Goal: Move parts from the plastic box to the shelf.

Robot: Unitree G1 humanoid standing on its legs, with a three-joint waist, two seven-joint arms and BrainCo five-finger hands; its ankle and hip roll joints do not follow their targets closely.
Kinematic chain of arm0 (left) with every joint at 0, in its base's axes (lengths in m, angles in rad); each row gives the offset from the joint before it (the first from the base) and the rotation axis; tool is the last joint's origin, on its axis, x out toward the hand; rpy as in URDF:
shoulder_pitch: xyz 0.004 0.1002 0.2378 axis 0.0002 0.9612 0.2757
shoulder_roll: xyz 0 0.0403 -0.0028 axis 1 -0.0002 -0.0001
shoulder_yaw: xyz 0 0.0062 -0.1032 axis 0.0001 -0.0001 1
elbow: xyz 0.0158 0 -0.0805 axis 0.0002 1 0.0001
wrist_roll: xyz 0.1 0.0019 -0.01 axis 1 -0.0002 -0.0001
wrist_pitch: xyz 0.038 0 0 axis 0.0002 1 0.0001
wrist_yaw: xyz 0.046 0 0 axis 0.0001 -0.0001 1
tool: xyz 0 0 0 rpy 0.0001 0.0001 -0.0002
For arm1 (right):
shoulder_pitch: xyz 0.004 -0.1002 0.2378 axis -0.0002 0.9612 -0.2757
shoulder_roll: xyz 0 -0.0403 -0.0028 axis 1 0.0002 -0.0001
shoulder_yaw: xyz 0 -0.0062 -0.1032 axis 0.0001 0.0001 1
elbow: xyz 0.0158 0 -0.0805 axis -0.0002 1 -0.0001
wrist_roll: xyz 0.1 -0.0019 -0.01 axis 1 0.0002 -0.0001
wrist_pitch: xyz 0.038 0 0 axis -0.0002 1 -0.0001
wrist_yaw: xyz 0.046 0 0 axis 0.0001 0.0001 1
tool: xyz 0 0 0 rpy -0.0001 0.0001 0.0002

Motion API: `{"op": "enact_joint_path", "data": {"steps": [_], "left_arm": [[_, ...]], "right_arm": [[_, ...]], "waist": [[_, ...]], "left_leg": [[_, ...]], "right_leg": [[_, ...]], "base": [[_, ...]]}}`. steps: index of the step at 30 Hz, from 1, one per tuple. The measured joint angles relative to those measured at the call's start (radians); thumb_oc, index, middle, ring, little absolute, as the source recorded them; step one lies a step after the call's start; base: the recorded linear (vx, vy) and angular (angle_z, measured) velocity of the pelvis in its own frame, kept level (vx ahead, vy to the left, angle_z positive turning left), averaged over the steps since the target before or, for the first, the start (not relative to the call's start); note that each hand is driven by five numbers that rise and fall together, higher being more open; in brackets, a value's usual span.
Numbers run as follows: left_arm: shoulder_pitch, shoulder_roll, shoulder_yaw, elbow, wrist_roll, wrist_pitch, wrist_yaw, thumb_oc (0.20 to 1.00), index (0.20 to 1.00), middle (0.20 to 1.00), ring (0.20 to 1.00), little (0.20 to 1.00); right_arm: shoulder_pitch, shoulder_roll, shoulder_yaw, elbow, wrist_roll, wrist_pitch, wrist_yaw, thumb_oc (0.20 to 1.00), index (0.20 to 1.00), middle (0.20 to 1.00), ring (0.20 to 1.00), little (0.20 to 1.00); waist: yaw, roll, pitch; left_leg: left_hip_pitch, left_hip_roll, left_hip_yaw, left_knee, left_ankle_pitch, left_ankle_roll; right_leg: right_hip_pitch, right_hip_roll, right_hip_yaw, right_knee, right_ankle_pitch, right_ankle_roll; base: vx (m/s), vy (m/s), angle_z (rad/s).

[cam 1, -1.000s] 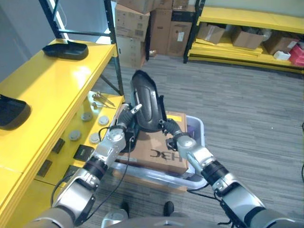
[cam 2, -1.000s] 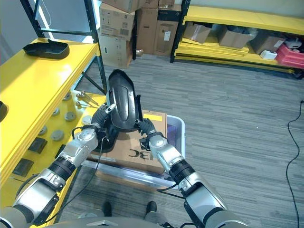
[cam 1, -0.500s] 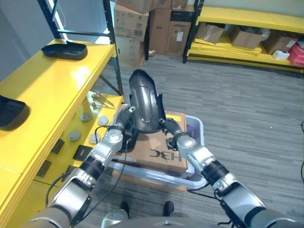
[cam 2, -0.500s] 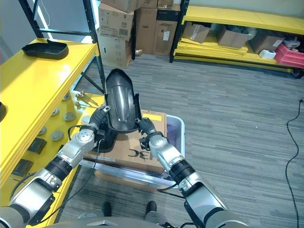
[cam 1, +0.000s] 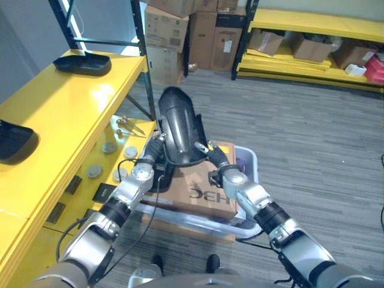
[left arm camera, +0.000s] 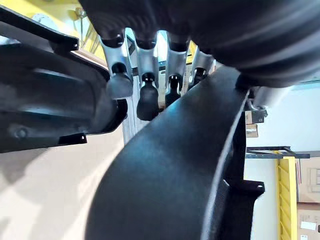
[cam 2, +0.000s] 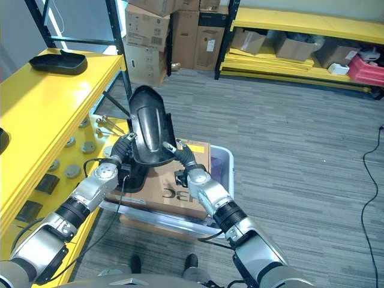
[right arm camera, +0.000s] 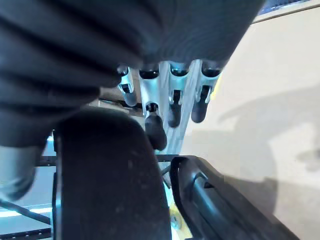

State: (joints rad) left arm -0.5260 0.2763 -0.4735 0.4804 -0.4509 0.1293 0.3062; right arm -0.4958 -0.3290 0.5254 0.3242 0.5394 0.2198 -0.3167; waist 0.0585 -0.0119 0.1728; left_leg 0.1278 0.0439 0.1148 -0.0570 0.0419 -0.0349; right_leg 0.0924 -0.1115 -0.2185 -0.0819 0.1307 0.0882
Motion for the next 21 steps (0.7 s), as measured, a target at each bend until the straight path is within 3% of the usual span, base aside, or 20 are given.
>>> {"op": "enact_joint_path", "data": {"steps": [4, 11, 15, 19, 21], "left_arm": [[0.001, -0.001, 0.001, 0.000, -0.002, -0.004, 0.016, 0.200, 0.200, 0.200, 0.200, 0.200], [0.023, 0.018, 0.010, -0.036, -0.001, -0.022, 0.020, 0.200, 0.200, 0.200, 0.200, 0.200], [0.083, 0.028, 0.081, -0.044, 0.005, -0.053, 0.039, 0.200, 0.200, 0.200, 0.200, 0.200], [0.147, 0.033, 0.152, -0.058, 0.016, -0.089, 0.065, 0.200, 0.200, 0.200, 0.200, 0.200], [0.240, 0.059, 0.224, -0.135, 0.022, -0.145, 0.073, 0.200, 0.200, 0.200, 0.200, 0.200]], "right_arm": [[0.000, -0.001, -0.011, -0.020, 0.029, -0.010, -0.027, 1.000, 1.000, 1.000, 1.000, 1.000], [0.002, -0.032, -0.118, -0.188, 0.075, -0.081, -0.040, 1.000, 1.000, 1.000, 1.000, 1.000], [0.064, -0.095, -0.228, -0.251, 0.081, -0.092, 0.013, 1.000, 1.000, 1.000, 1.000, 1.000], [0.182, -0.139, -0.264, -0.272, 0.081, -0.078, 0.071, 1.000, 1.000, 1.000, 1.000, 1.000], [0.306, -0.157, -0.265, -0.270, 0.080, -0.059, 0.130, 1.000, 1.000, 1.000, 1.000, 1.000]], "waist": [[-0.001, 0.004, 0.003], [-0.009, 0.008, 0.006], [-0.029, 0.008, 0.006], [-0.035, 0.007, 0.006], [-0.032, 0.006, 0.005]], "left_leg": [[0.017, 0.000, 0.001, -0.009, 0.000, 0.000], [0.027, 0.000, 0.018, -0.021, 0.002, -0.002], [0.027, 0.002, 0.022, -0.022, 0.001, -0.001], [0.026, 0.008, 0.021, -0.022, -0.001, -0.004], [0.021, 0.019, 0.017, -0.022, -0.007, -0.013]], "right_leg": [[0.012, 0.000, 0.001, -0.002, -0.002, 0.001], [0.008, 0.001, 0.015, -0.005, -0.003, 0.003], [0.009, 0.002, 0.016, -0.003, -0.004, 0.004], [0.008, 0.007, 0.015, -0.006, -0.012, 0.004], [0.007, 0.018, 0.009, -0.006, -0.026, 0.002]], "base": [[0.00, 0.001, -0.01], [0.01, -0.007, -0.04], [0.04, -0.058, -0.02], [0.02, -0.100, 0.00], [0.04, -0.185, 0.06]]}}
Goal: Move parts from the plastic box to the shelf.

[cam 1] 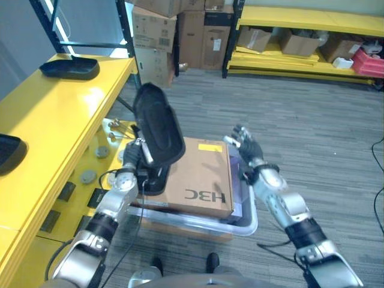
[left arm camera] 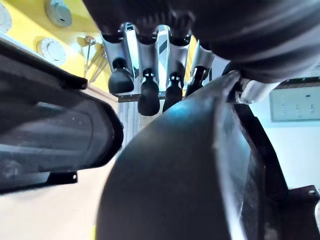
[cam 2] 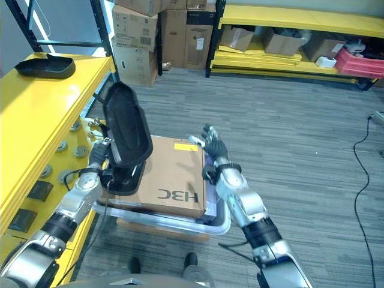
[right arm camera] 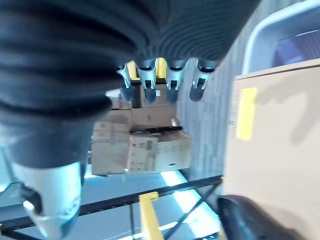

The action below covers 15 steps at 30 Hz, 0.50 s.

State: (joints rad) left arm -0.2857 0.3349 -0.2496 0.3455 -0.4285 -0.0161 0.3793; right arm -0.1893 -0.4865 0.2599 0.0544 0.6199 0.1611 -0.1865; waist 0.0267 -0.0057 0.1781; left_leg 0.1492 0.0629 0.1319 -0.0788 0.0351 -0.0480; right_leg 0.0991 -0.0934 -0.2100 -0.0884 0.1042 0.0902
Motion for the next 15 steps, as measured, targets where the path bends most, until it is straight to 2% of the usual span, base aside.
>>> {"op": "enact_joint_path", "data": {"steps": [2, 4, 6, 7, 9, 10, 11, 12, 13, 14, 15], "left_arm": [[0.114, 0.039, 0.093, -0.136, 0.003, -0.042, 0.014, 0.200, 0.200, 0.200, 0.200, 0.200], [0.187, 0.057, 0.153, -0.226, 0.003, -0.074, 0.015, 0.200, 0.200, 0.200, 0.200, 0.200], [0.238, 0.077, 0.208, -0.284, 0.004, -0.106, 0.012, 0.200, 0.200, 0.200, 0.200, 0.200], [0.258, 0.077, 0.228, -0.309, 0.009, -0.113, 0.010, 0.200, 0.200, 0.200, 0.200, 0.200], [0.297, 0.085, 0.268, -0.361, 0.019, -0.123, -0.013, 0.200, 0.200, 0.200, 0.200, 0.200], [0.308, 0.086, 0.288, -0.377, 0.019, -0.123, -0.025, 0.200, 0.200, 0.200, 0.200, 0.200], [0.304, 0.088, 0.300, -0.379, 0.019, -0.123, -0.045, 0.200, 0.200, 0.200, 0.200, 0.200], [0.290, 0.084, 0.304, -0.382, 0.019, -0.123, -0.075, 0.200, 0.200, 0.200, 0.200, 0.200], [0.298, 0.082, 0.307, -0.401, 0.019, -0.123, -0.092, 0.200, 0.200, 0.200, 0.200, 0.200], [0.332, 0.083, 0.324, -0.438, 0.018, -0.127, -0.098, 0.200, 0.200, 0.200, 0.200, 0.200], [0.355, 0.092, 0.350, -0.465, 0.018, -0.139, -0.099, 0.200, 0.200, 0.200, 0.200, 0.200]], "right_arm": [[0.108, 0.006, 0.005, 0.005, -0.029, 0.002, 0.051, 1.000, 1.000, 1.000, 1.000, 1.000], [0.133, 0.006, 0.007, 0.005, -0.039, 0.002, 0.077, 1.000, 1.000, 1.000, 1.000, 1.000], [0.121, 0.009, 0.010, -0.001, -0.052, -0.006, 0.078, 1.000, 1.000, 1.000, 1.000, 1.000], [0.120, 0.011, 0.011, -0.004, -0.063, -0.009, 0.078, 1.000, 1.000, 1.000, 1.000, 1.000], [0.120, 0.016, 0.010, -0.003, -0.102, -0.011, 0.075, 1.000, 1.000, 1.000, 1.000, 1.000], [0.123, 0.024, 0.008, -0.005, -0.113, -0.011, 0.074, 1.000, 1.000, 1.000, 1.000, 1.000], [0.145, 0.031, -0.001, -0.014, -0.118, -0.015, 0.072, 1.000, 1.000, 1.000, 1.000, 1.000], [0.205, 0.043, -0.023, -0.033, -0.121, -0.015, 0.068, 1.000, 1.000, 1.000, 1.000, 1.000], [0.261, 0.038, -0.035, -0.062, -0.121, -0.014, 0.068, 1.000, 1.000, 1.000, 1.000, 1.000], [0.281, 0.022, -0.035, -0.076, -0.121, -0.012, 0.069, 1.000, 1.000, 1.000, 1.000, 1.000], [0.283, 0.025, -0.040, -0.072, -0.122, -0.012, 0.069, 1.000, 1.000, 1.000, 1.000, 1.000]], "waist": [[0.020, 0.001, 0.000], [0.045, 0.003, -0.001], [0.111, 0.007, -0.001], [0.127, 0.007, -0.001], [0.177, 0.009, -0.001], [0.191, 0.009, -0.003], [0.186, 0.011, -0.006], [0.173, -0.009, -0.007], [0.136, -0.006, -0.018], [0.136, 0.021, -0.033], [0.147, 0.034, -0.031]], "left_leg": [[-0.025, 0.017, -0.034, -0.005, 0.002, -0.011], [-0.038, 0.027, -0.055, 0.000, 0.009, -0.022], [-0.056, 0.035, -0.080, 0.001, 0.015, -0.030], [-0.065, 0.035, -0.090, 0.001, 0.018, -0.032], [-0.109, 0.023, -0.110, 0.000, 0.040, -0.031], [-0.131, 0.021, -0.095, -0.001, 0.046, -0.028], [-0.171, 0.036, 0.003, 0.017, 0.016, -0.010], [-0.196, 0.048, 0.172, 0.052, -0.064, 0.008], [-0.209, 0.062, 0.263, 0.078, -0.066, -0.006], [-0.202, 0.069, 0.282, 0.057, 0.024, -0.033], [-0.203, 0.062, 0.289, 0.043, 0.107, 0.014]], "right_leg": [[0.001, 0.017, -0.030, -0.001, -0.009, -0.014], [0.001, 0.027, -0.054, 0.000, -0.009, -0.023], [0.001, 0.036, -0.088, 0.002, -0.016, -0.023], [0.002, 0.036, -0.104, 0.002, -0.018, -0.025], [0.003, 0.024, -0.179, 0.006, -0.026, -0.025], [0.006, 0.014, -0.223, 0.007, -0.029, -0.025], [0.020, -0.004, -0.302, 0.007, -0.039, -0.013], [0.043, -0.045, -0.406, 0.016, -0.053, 0.007], [0.062, -0.064, -0.462, 0.025, -0.059, 0.010], [0.073, -0.064, -0.443, 0.033, -0.069, 0.026], [0.082, -0.075, -0.410, 0.038, -0.079, 0.044]], "base": [[0.03, -0.182, 0.35], [0.01, -0.110, 0.39], [-0.02, -0.079, 0.40], [-0.04, -0.032, 0.68], [0.00, 0.012, 0.98], [0.03, 0.061, 1.47], [0.04, 0.064, 2.12], [-0.05, 0.098, 2.85], [-0.05, 0.184, 2.81], [-0.04, 0.245, 2.00], [-0.01, 0.221, 0.99]]}}
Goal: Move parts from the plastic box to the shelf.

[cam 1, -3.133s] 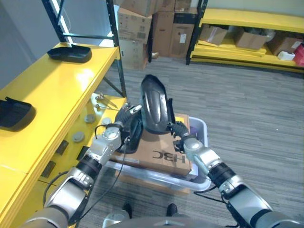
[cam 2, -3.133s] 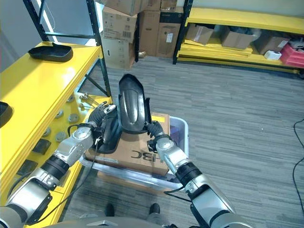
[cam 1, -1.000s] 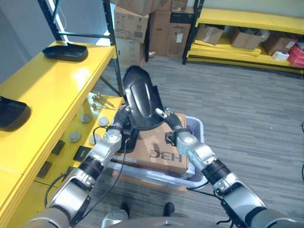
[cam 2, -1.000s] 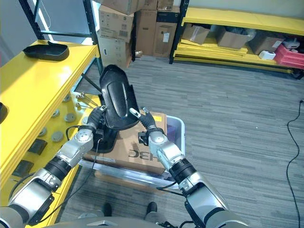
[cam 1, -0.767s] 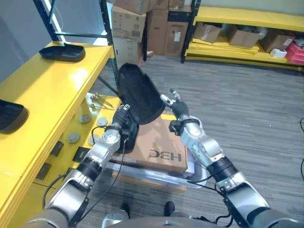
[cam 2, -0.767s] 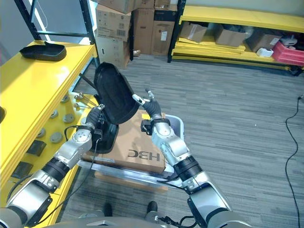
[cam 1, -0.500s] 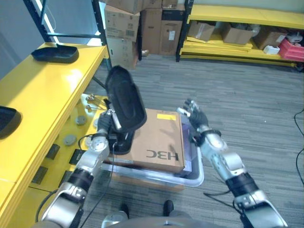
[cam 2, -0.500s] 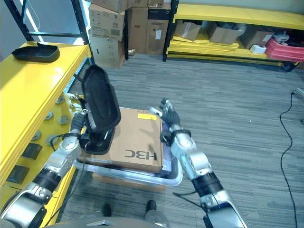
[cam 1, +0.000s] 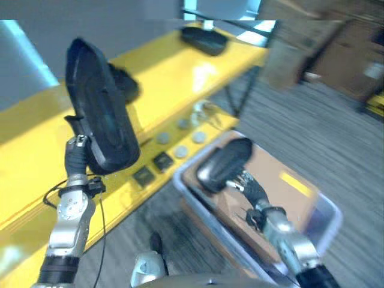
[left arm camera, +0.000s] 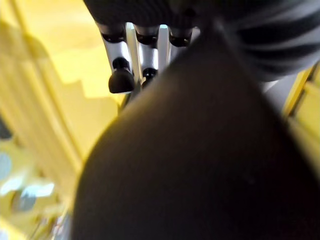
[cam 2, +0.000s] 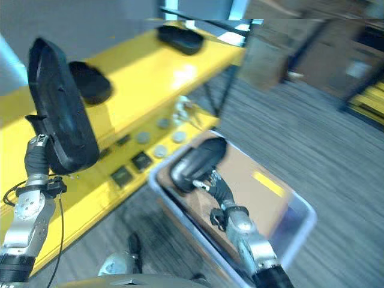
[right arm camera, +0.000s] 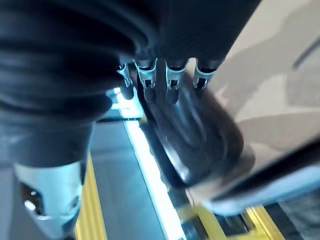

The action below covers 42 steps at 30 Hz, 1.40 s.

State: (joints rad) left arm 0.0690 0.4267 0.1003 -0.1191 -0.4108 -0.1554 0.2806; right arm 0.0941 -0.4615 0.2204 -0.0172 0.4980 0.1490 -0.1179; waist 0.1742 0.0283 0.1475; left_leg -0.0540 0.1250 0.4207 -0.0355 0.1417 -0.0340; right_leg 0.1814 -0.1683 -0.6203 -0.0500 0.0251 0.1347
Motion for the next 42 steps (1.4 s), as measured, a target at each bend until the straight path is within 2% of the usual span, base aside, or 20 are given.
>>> {"op": "enact_joint_path", "data": {"steps": [4, 8, 12, 15, 16, 17, 18, 20, 21, 22, 23, 25, 26, 27, 28, 29, 30, 33, 35, 42], "left_arm": [[0.048, 0.052, 0.100, -0.038, 0.000, -0.030, 0.005, 0.200, 0.200, 0.200, 0.200, 0.200], [0.063, 0.076, 0.142, -0.035, -0.014, -0.052, -0.026, 0.200, 0.200, 0.200, 0.200, 0.200], [0.059, 0.096, 0.134, -0.035, -0.022, -0.052, -0.069, 0.200, 0.200, 0.200, 0.200, 0.200], [-0.022, 0.119, 0.119, -0.025, -0.040, -0.049, -0.072, 0.200, 0.200, 0.200, 0.200, 0.200], [-0.128, 0.127, 0.031, 0.022, -0.040, -0.040, -0.077, 0.200, 0.200, 0.200, 0.200, 0.200], [-0.181, 0.125, -0.019, 0.051, -0.038, -0.032, -0.080, 0.200, 0.200, 0.200, 0.200, 0.200], [-0.186, 0.128, -0.035, 0.051, -0.037, -0.026, -0.081, 0.200, 0.200, 0.200, 0.200, 0.200], [-0.181, 0.138, -0.049, 0.058, -0.015, -0.011, -0.080, 0.200, 0.200, 0.200, 0.200, 0.200], [-0.179, 0.157, -0.089, 0.082, -0.007, 0.006, -0.068, 0.200, 0.200, 0.200, 0.200, 0.200], [-0.181, 0.184, -0.113, 0.086, 0.003, 0.012, -0.065, 0.200, 0.200, 0.200, 0.200, 0.200], [-0.150, 0.182, -0.114, 0.091, 0.012, 0.020, -0.063, 0.200, 0.200, 0.200, 0.200, 0.200], [-0.078, 0.098, -0.115, 0.096, 0.031, 0.052, -0.046, 0.200, 0.200, 0.200, 0.200, 0.200], [-0.069, 0.084, -0.127, 0.096, 0.042, 0.057, -0.048, 0.200, 0.200, 0.200, 0.200, 0.200], [-0.074, 0.090, -0.145, 0.095, 0.062, 0.060, -0.057, 0.200, 0.200, 0.200, 0.200, 0.200], [-0.075, 0.105, -0.164, 0.084, 0.075, 0.064, -0.069, 0.200, 0.200, 0.200, 0.200, 0.200], [-0.053, 0.113, -0.158, 0.083, 0.098, 0.082, -0.072, 0.200, 0.200, 0.200, 0.200, 0.200], [-0.027, 0.095, -0.149, 0.088, 0.111, 0.109, -0.068, 0.200, 0.200, 0.200, 0.200, 0.200], [-0.046, 0.097, -0.156, 0.087, 0.136, 0.137, -0.077, 0.200, 0.200, 0.200, 0.200, 0.200], [-0.117, 0.106, -0.176, 0.098, 0.141, 0.159, -0.085, 0.200, 0.200, 0.200, 0.200, 0.200], [-0.242, 0.106, -0.215, 0.115, 0.142, 0.236, -0.101, 0.200, 0.200, 0.200, 0.200, 0.200]], "right_arm": [[0.007, 0.039, 0.006, 0.004, -0.037, -0.015, -0.003, 1.000, 1.000, 1.000, 1.000, 1.000], [-0.010, 0.099, 0.011, 0.060, -0.075, -0.112, -0.134, 1.000, 1.000, 1.000, 1.000, 1.000], [-0.054, 0.099, 0.001, 0.062, -0.112, -0.151, -0.191, 1.000, 1.000, 1.000, 1.000, 1.000], [-0.065, 0.098, 0.004, 0.053, -0.112, -0.152, -0.189, 1.000, 1.000, 1.000, 1.000, 1.000], [-0.021, 0.075, -0.021, 0.025, -0.113, -0.162, -0.173, 1.000, 1.000, 1.000, 1.000, 1.000], [-0.003, 0.070, -0.022, 0.044, -0.113, -0.167, -0.153, 1.000, 1.000, 1.000, 1.000, 1.000], [-0.006, 0.069, -0.006, 0.072, -0.113, -0.167, -0.131, 1.000, 1.000, 1.000, 1.000, 1.000], [-0.017, 0.069, 0.003, 0.113, -0.113, -0.166, -0.050, 1.000, 1.000, 1.000, 1.000, 1.000], [-0.034, 0.085, 0.004, 0.181, -0.115, -0.159, 0.008, 1.000, 1.000, 1.000, 1.000, 1.000], [-0.034, 0.090, 0.002, 0.197, -0.121, -0.153, 0.032, 1.000, 1.000, 1.000, 1.000, 1.000], [-0.033, 0.086, 0.007, 0.235, -0.137, -0.143, 0.061, 1.000, 1.000, 1.000, 1.000, 1.000], [-0.014, 0.078, 0.015, 0.260, -0.151, -0.122, 0.091, 1.000, 1.000, 1.000, 1.000, 1.000], [-0.002, 0.079, 0.024, 0.276, -0.152, -0.116, 0.093, 1.000, 1.000, 1.000, 1.000, 1.000], [0.001, 0.098, 0.027, 0.308, -0.152, -0.103, 0.096, 1.000, 1.000, 1.000, 1.000, 1.000], [0.009, 0.093, 0.025, 0.329, -0.152, -0.093, 0.104, 1.000, 1.000, 1.000, 1.000, 1.000], [-0.007, 0.109, 0.032, 0.381, -0.154, -0.067, 0.120, 1.000, 1.000, 1.000, 1.000, 1.000], [-0.013, 0.105, 0.050, 0.388, -0.157, -0.052, 0.133, 1.000, 1.000, 1.000, 1.000, 1.000], [-0.015, 0.092, 0.051, 0.392, -0.187, -0.053, 0.165, 1.000, 1.000, 1.000, 1.000, 1.000], [-0.036, 0.091, 0.066, 0.462, -0.203, -0.042, 0.175, 1.000, 1.000, 1.000, 1.000, 1.000], [-0.008, 0.096, 0.133, 0.595, -0.254, 0.009, 0.202, 1.000, 1.000, 1.000, 1.000, 1.000]], "waist": [[0.044, -0.026, 0.004], [0.062, -0.076, 0.015], [0.060, -0.067, 0.020], [0.053, -0.043, 0.030], [0.018, -0.008, 0.038], [-0.029, -0.001, 0.044], [-0.064, 0.009, 0.042], [-0.079, 0.007, 0.040], [-0.091, -0.052, 0.040], [-0.106, -0.099, 0.042], [-0.084, -0.104, 0.048], [-0.083, -0.087, 0.019], [-0.098, -0.098, 0.002], [-0.115, -0.145, 0.004], [-0.136, -0.127, 0.002], [-0.113, -0.159, -0.009], [-0.086, -0.139, -0.013], [-0.089, -0.083, -0.033], [-0.106, -0.044, -0.037], [-0.179, -0.047, -0.042]], "left_leg": [[0.012, -0.071, -0.005, -0.017, -0.014, 0.037], [0.043, -0.133, -0.010, -0.024, -0.053, 0.059], [0.062, -0.166, -0.083, -0.041, -0.069, 0.081], [0.059, -0.192, -0.149, -0.049, -0.085, 0.113], [0.015, -0.233, -0.272, 0.017, -0.023, 0.219], [0.011, -0.243, -0.352, 0.019, -0.037, 0.193], [0.008, -0.235, -0.361, 0.007, -0.034, 0.189], [0.007, -0.226, -0.352, -0.045, -0.028, 0.135], [-0.024, -0.268, -0.348, 0.040, -0.124, 0.000], [-0.106, -0.311, -0.400, 0.267, -0.146, 0.168], [-0.108, -0.320, -0.412, 0.338, -0.211, 0.211], [-0.060, -0.307, -0.396, 0.258, -0.216, 0.181], [-0.035, -0.301, -0.403, 0.200, -0.209, 0.092], [-0.048, -0.328, -0.438, 0.300, -0.261, 0.044], [-0.069, -0.319, -0.538, 0.420, -0.289, 0.172], [-0.031, -0.331, -0.501, 0.356, -0.304, 0.167], [0.021, -0.318, -0.482, 0.279, -0.269, 0.173], [0.095, -0.286, -0.479, 0.125, -0.187, 0.178], [0.123, -0.277, -0.463, 0.068, -0.168, 0.170], [0.166, -0.274, -0.450, 0.018, -0.165, 0.165]], "right_leg": [[-0.006, -0.069, 0.039, 0.013, 0.036, 0.014], [0.007, -0.127, 0.062, 0.040, 0.052, 0.014], [-0.024, -0.180, 0.089, 0.175, 0.062, 0.022], [-0.128, -0.241, 0.230, 0.425, 0.126, 0.058], [-0.208, -0.249, 0.362, 0.661, 0.222, 0.051], [-0.282, -0.204, 0.494, 0.777, 0.160, 0.108], [-0.322, -0.135, 0.546, 0.798, 0.069, 0.114], [-0.437, -0.018, 0.555, 0.728, -0.039, 0.067], [-0.487, 0.000, 0.564, 0.568, -0.039, 0.009], [-0.515, -0.025, 0.597, 0.524, -0.023, 0.027], [-0.540, -0.012, 0.630, 0.477, -0.004, 0.048], [-0.561, 0.072, 0.646, 0.363, 0.008, 0.030], [-0.556, 0.105, 0.643, 0.303, 0.018, 0.014], [-0.549, 0.082, 0.655, 0.265, 0.039, -0.014], [-0.551, 0.090, 0.661, 0.284, 0.035, -0.001], [-0.552, 0.085, 0.655, 0.307, 0.035, -0.005], [-0.535, 0.107, 0.630, 0.315, 0.037, -0.024], [-0.481, 0.143, 0.567, 0.300, 0.035, -0.020], [-0.347, 0.150, 0.553, 0.183, 0.037, -0.022], [-0.173, 0.159, 0.562, -0.032, 0.101, -0.072]], "base": [[0.05, 0.220, 0.12], [0.12, 0.278, -0.05], [0.11, 0.270, 0.20], [0.10, 0.232, 0.94], [0.00, 0.059, 2.00], [0.05, -0.034, 2.50], [0.07, -0.062, 1.87], [0.10, -0.110, 1.33], [0.13, -0.136, 1.42], [0.17, -0.155, 1.20], [0.14, -0.140, 0.32], [0.14, -0.122, 0.36], [0.08, -0.078, 1.29], [0.06, -0.103, 1.45], [0.06, -0.114, 0.96], [0.07, -0.126, 0.09], [0.06, -0.101, -0.40], [0.08, -0.097, -0.32], [0.10, -0.134, -0.43], [0.06, -0.095, -0.12]]}}
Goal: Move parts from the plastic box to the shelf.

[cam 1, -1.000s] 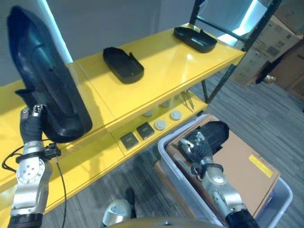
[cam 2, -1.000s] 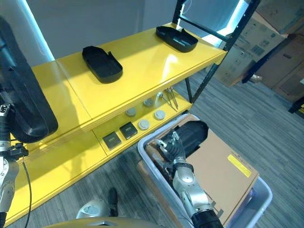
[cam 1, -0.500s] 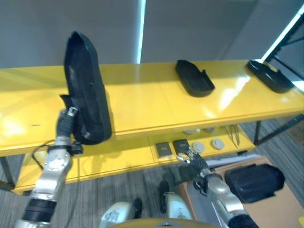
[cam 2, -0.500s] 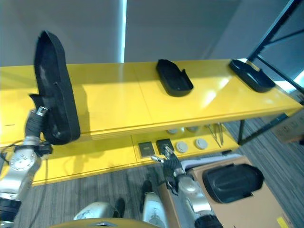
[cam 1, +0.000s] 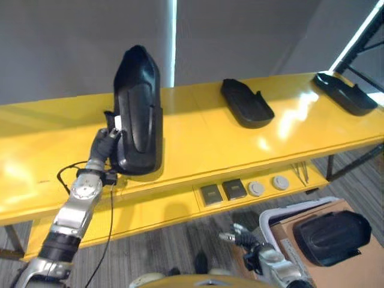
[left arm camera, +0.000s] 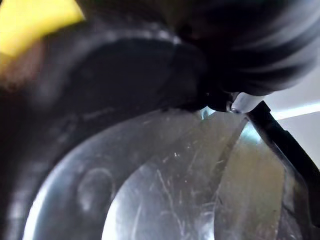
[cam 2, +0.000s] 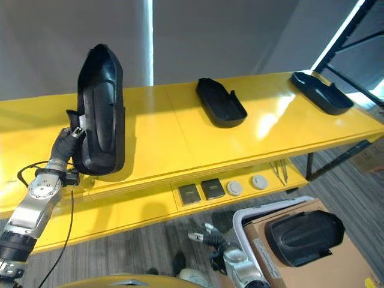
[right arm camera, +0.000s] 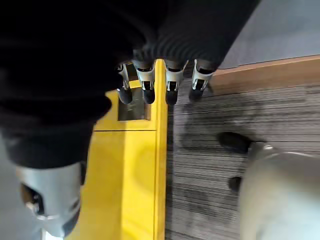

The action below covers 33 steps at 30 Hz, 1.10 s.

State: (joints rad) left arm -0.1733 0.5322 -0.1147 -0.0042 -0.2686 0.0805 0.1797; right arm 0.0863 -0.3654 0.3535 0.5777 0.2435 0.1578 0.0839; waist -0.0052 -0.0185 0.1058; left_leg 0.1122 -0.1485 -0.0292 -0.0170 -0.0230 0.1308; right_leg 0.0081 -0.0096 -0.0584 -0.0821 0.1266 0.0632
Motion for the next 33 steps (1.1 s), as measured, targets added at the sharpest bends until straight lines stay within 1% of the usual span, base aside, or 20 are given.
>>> {"op": "enact_joint_path", "data": {"steps": [2, 3, 4, 7, 8, 9, 10, 12, 14, 15, 17, 18, 23, 26, 28, 31, 33], "left_arm": [[-0.010, -0.002, -0.016, 0.017, 0.007, 0.036, 0.002, 0.200, 0.200, 0.200, 0.200, 0.200], [-0.016, -0.002, -0.020, 0.037, 0.009, 0.052, 0.003, 0.200, 0.200, 0.200, 0.200, 0.200], [-0.026, -0.003, -0.028, 0.062, 0.010, 0.083, 0.014, 0.200, 0.200, 0.200, 0.200, 0.200], [-0.032, -0.005, -0.046, 0.117, 0.015, 0.165, 0.041, 0.200, 0.200, 0.200, 0.200, 0.200], [-0.039, -0.005, -0.054, 0.170, 0.018, 0.222, 0.073, 0.200, 0.200, 0.200, 0.200, 0.200], [-0.066, -0.003, -0.063, 0.232, 0.030, 0.268, 0.109, 0.200, 0.200, 0.200, 0.200, 0.200], [-0.092, -0.002, -0.076, 0.265, 0.038, 0.286, 0.123, 0.200, 0.200, 0.200, 0.200, 0.200], [-0.140, -0.001, -0.092, 0.326, 0.038, 0.311, 0.145, 0.200, 0.200, 0.200, 0.200, 0.200], [-0.184, 0.000, -0.114, 0.412, 0.039, 0.330, 0.159, 0.200, 0.200, 0.200, 0.200, 0.200], [-0.212, 0.000, -0.132, 0.471, 0.047, 0.351, 0.171, 0.200, 0.200, 0.200, 0.200, 0.200], [-0.251, -0.001, -0.147, 0.536, 0.057, 0.363, 0.179, 0.200, 0.200, 0.200, 0.200, 0.200], [-0.262, -0.001, -0.151, 0.550, 0.057, 0.376, 0.184, 0.200, 0.200, 0.200, 0.200, 0.200], [-0.279, -0.001, -0.160, 0.589, 0.079, 0.392, 0.194, 0.200, 0.200, 0.200, 0.200, 0.200], [-0.314, -0.001, -0.162, 0.661, 0.113, 0.408, 0.205, 0.200, 0.200, 0.200, 0.200, 0.200], [-0.339, -0.001, -0.162, 0.716, 0.118, 0.420, 0.221, 0.200, 0.200, 0.200, 0.200, 0.200], [-0.357, 0.000, -0.163, 0.752, 0.122, 0.428, 0.229, 0.200, 0.200, 0.200, 0.200, 0.200], [-0.375, 0.004, -0.163, 0.781, 0.135, 0.437, 0.232, 0.200, 0.200, 0.200, 0.200, 0.200]], "right_arm": [[0.009, 0.003, 0.006, 0.019, -0.016, 0.004, 0.001, 1.000, 1.000, 1.000, 1.000, 1.000], [0.009, 0.004, 0.012, 0.036, -0.016, 0.008, 0.001, 1.000, 1.000, 1.000, 1.000, 1.000], [0.007, 0.005, 0.022, 0.070, -0.016, 0.008, 0.001, 1.000, 1.000, 1.000, 1.000, 1.000], [0.010, 0.004, 0.027, 0.115, -0.017, 0.022, 0.002, 1.000, 1.000, 1.000, 1.000, 1.000], [0.011, 0.004, 0.029, 0.114, -0.038, 0.023, 0.003, 1.000, 1.000, 1.000, 1.000, 1.000], [0.008, 0.002, 0.035, 0.109, -0.054, 0.024, 0.004, 1.000, 1.000, 1.000, 1.000, 1.000], [0.008, 0.000, 0.037, 0.107, -0.054, 0.026, 0.004, 1.000, 1.000, 1.000, 1.000, 1.000], [0.006, 0.000, 0.040, 0.106, -0.054, 0.034, 0.004, 1.000, 1.000, 1.000, 1.000, 1.000], [-0.001, -0.002, 0.047, 0.108, -0.054, 0.043, 0.003, 1.000, 1.000, 1.000, 1.000, 1.000], [-0.005, 0.000, 0.050, 0.123, -0.054, 0.041, 0.003, 1.000, 1.000, 1.000, 1.000, 1.000], [-0.017, -0.001, 0.067, 0.167, -0.054, 0.041, 0.003, 1.000, 1.000, 1.000, 1.000, 1.000], [-0.017, -0.001, 0.068, 0.178, -0.054, 0.042, 0.003, 1.000, 1.000, 1.000, 1.000, 1.000], [-0.015, -0.001, 0.073, 0.185, -0.059, 0.041, 0.007, 1.000, 1.000, 1.000, 1.000, 1.000], [-0.017, -0.003, 0.076, 0.184, -0.087, 0.039, 0.024, 1.000, 1.000, 1.000, 1.000, 1.000], [-0.019, -0.011, 0.077, 0.185, -0.093, 0.037, 0.026, 1.000, 1.000, 1.000, 1.000, 1.000], [-0.019, -0.021, 0.077, 0.186, -0.093, 0.034, 0.031, 1.000, 1.000, 1.000, 1.000, 1.000], [-0.020, -0.031, 0.081, 0.185, -0.092, 0.033, 0.040, 1.000, 1.000, 1.000, 1.000, 1.000]], "waist": [[-0.023, 0.001, -0.001], [-0.023, 0.001, -0.002], [-0.026, 0.002, -0.006], [-0.027, 0.010, -0.013], [-0.039, 0.014, -0.014], [-0.039, 0.018, -0.016], [-0.045, 0.022, -0.017], [-0.050, 0.033, -0.023], [-0.057, 0.046, -0.030], [-0.065, 0.056, -0.036], [-0.073, 0.062, -0.040], [-0.078, 0.063, -0.040], [-0.086, 0.062, -0.040], [-0.089, 0.060, -0.039], [-0.104, 0.058, -0.037], [-0.112, 0.055, -0.035], [-0.112, 0.053, -0.034]], "left_leg": [[0.008, 0.010, 0.002, -0.015, 0.002, -0.005], [0.014, 0.013, 0.003, -0.026, 0.004, -0.013], [0.013, 0.016, 0.006, -0.033, 0.000, -0.028], [0.011, 0.020, 0.007, -0.057, 0.009, -0.044], [0.012, 0.023, 0.011, -0.060, 0.010, -0.052], [0.012, 0.026, 0.013, -0.060, 0.010, -0.062], [0.011, 0.027, 0.015, -0.060, 0.010, -0.065], [0.010, 0.028, 0.017, -0.061, 0.010, -0.068], [0.010, 0.029, 0.023, -0.067, 0.009, -0.071], [0.010, 0.029, 0.025, -0.067, 0.005, -0.076], [0.010, 0.030, 0.026, -0.067, 0.005, -0.076], [0.010, 0.031, 0.027, -0.067, 0.005, -0.076], [0.011, 0.038, 0.030, -0.067, 0.006, -0.078], [0.011, 0.040, 0.031, -0.067, 0.006, -0.079], [0.011, 0.041, 0.033, -0.067, 0.007, -0.079], [0.008, 0.041, 0.040, -0.067, 0.007, -0.080], [0.004, 0.041, 0.054, -0.067, 0.007, -0.079]], "right_leg": [[0.000, 0.008, 0.002, -0.006, 0.001, -0.002], [0.000, 0.010, 0.003, -0.006, 0.001, -0.002], [-0.003, 0.013, 0.005, -0.006, 0.001, -0.001], [-0.011, 0.018, 0.010, -0.005, 0.002, -0.005], [-0.012, 0.022, 0.012, -0.005, 0.004, -0.009], [-0.012, 0.024, 0.014, 0.000, 0.008, -0.015], [-0.013, 0.025, 0.015, 0.000, 0.008, -0.015], [-0.014, 0.026, 0.016, -0.001, 0.009, -0.015], [-0.015, 0.026, 0.018, 0.000, 0.009, -0.016], [-0.017, 0.027, 0.023, 0.000, 0.012, -0.020], [-0.016, 0.028, 0.024, 0.000, 0.012, -0.020], [-0.017, 0.029, 0.024, 0.000, 0.012, -0.020], [-0.017, 0.035, 0.027, -0.005, 0.012, -0.020], [-0.017, 0.037, 0.028, -0.004, 0.012, -0.020], [-0.017, 0.038, 0.029, -0.004, 0.012, -0.020], [-0.022, 0.039, 0.036, -0.005, 0.012, -0.020], [-0.028, 0.040, 0.045, 0.000, 0.019, -0.029]], "base": [[0.06, -0.122, -0.07], [0.04, -0.088, -0.05], [0.03, -0.065, -0.06], [0.02, -0.051, -0.05], [-0.01, -0.047, -0.08], [-0.02, -0.025, -0.06], [-0.02, -0.032, -0.03], [0.00, 0.000, 0.00], [0.01, -0.024, -0.07], [0.02, -0.031, -0.11], [0.01, -0.017, -0.04], [0.00, 0.000, 0.00], [0.00, -0.043, -0.02], [0.00, -0.039, -0.01], [-0.01, -0.015, -0.01], [-0.01, -0.004, -0.05], [0.01, 0.006, -0.13]]}}
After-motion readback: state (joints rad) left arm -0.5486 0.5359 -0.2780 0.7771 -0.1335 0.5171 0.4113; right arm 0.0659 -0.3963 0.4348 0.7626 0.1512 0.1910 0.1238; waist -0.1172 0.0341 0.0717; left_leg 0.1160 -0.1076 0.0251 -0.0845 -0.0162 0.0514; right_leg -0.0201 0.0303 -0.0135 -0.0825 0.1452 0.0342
